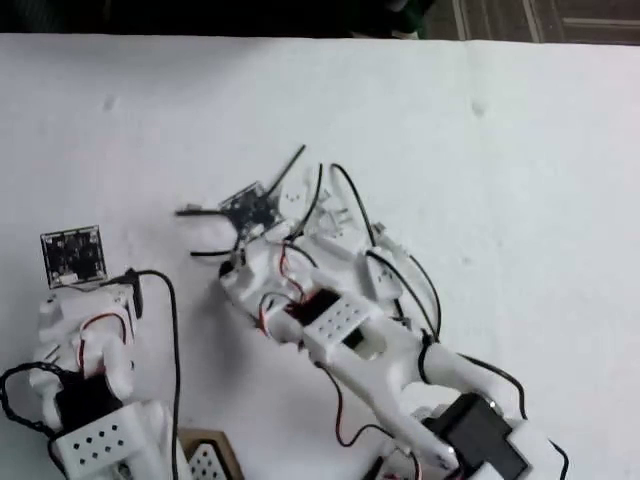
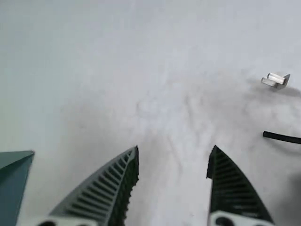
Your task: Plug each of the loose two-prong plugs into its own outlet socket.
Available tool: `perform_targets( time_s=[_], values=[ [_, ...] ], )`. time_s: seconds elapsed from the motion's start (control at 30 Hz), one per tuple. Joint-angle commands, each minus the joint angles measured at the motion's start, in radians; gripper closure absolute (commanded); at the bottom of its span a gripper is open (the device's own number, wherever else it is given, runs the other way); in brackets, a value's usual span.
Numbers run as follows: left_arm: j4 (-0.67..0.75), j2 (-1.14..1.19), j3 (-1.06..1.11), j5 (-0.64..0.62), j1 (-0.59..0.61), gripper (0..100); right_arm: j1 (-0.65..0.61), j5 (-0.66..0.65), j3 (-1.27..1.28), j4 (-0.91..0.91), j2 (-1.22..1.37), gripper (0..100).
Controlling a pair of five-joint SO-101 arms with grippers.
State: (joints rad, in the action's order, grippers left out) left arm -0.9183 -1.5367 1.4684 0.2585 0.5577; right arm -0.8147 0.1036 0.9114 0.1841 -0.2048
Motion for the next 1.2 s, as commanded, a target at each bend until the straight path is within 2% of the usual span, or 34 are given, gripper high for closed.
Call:
perform_targets(
  time_s=[0.0, 0.5, 1.17],
  values=[
    [0.020, -0.008, -0.003, 0.011, 0.005, 76, 0.015, -0.048, -0.048, -0.022, 0.007, 98.1],
    [0.020, -0.008, -0.002, 0.011, 0.002, 76, 0.013, -0.060, -0.054, -0.137, 0.090, 98.1],
    [0.020, -0.008, -0.002, 0.011, 0.002, 76, -0.031, -0.060, -0.049, 0.007, 0.102, 98.1]
  ],
)
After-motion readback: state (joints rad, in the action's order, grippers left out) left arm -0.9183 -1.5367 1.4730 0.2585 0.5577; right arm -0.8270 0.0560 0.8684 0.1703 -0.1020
